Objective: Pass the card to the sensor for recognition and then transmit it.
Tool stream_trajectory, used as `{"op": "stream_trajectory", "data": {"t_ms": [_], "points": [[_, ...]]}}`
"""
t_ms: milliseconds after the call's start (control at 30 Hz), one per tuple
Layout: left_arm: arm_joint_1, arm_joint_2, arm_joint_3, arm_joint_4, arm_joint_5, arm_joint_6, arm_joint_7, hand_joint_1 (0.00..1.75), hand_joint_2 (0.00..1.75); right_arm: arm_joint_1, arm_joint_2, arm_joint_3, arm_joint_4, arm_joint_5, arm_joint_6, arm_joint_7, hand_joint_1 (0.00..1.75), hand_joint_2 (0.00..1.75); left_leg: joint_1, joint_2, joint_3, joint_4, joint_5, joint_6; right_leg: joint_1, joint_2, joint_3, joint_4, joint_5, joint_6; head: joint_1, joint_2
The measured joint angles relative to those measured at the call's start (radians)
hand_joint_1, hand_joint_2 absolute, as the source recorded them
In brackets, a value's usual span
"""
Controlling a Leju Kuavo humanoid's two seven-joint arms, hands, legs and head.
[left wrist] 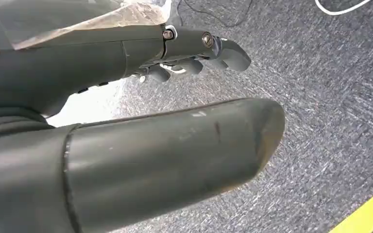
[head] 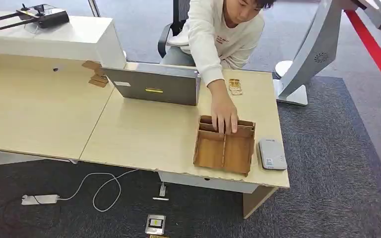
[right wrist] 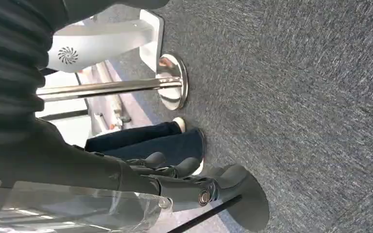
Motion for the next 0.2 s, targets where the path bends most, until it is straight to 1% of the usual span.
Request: {"op": "stream_trajectory", "data": {"t_ms": [200], "points": [[0.0,0.0,0.0,0.0,0.006,-0.006,0.001,0.0,0.0,-0.006,0.005,0.0,0.0,0.012,0.003,-0.002,0.0,1.75,0.0,0.0,0.0,0.0,0.0,0.0,0.0,0.0,0.0,0.0,0.0,0.0,0.0,0.0]]}}
